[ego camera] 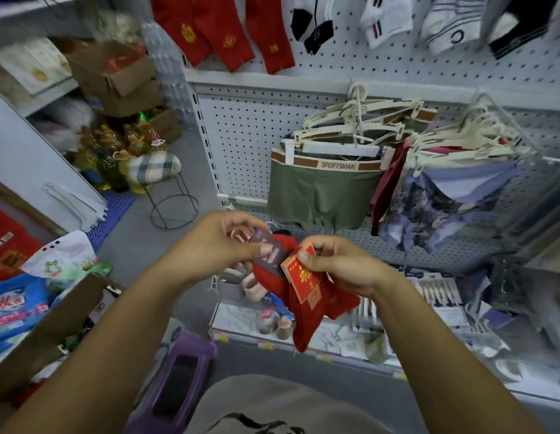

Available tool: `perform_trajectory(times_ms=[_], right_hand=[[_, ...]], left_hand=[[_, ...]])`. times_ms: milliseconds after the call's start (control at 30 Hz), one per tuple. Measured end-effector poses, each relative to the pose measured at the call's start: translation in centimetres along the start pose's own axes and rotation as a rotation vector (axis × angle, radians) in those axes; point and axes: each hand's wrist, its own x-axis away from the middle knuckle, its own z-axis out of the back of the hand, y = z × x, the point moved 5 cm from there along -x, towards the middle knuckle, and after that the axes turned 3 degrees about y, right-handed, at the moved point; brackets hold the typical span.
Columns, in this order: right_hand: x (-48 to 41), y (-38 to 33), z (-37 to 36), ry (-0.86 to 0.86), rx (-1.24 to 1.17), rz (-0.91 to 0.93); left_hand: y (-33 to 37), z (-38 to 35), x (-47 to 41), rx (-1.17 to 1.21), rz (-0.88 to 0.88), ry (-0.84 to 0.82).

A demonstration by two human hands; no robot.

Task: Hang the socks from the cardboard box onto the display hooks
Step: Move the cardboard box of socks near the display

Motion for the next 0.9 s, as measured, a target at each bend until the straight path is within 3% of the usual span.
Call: perform_trajectory(times_ms=[100, 267, 400, 900], right_hand=[[0.0, -2.1, 0.6, 0.07, -0.098, 0.101], [0.7, -5.5, 0.9, 0.012, -0.086, 0.164], [1.1, -5.9, 1.5, 0.03, -0.016, 0.157], [1.3, -11.6, 4.1, 0.237, -0.107, 0.309]], left_hand=[[1.5, 1.2, -1.4, 0.135, -0.041, 0.175], [4.9, 2.2, -3.2, 0.477, -0.084, 0.33], [8.7, 5.2, -5.1, 0.488, -0.157, 0.446], [16.5, 10.6, -10.6, 0.632, -0.302, 0.436]])
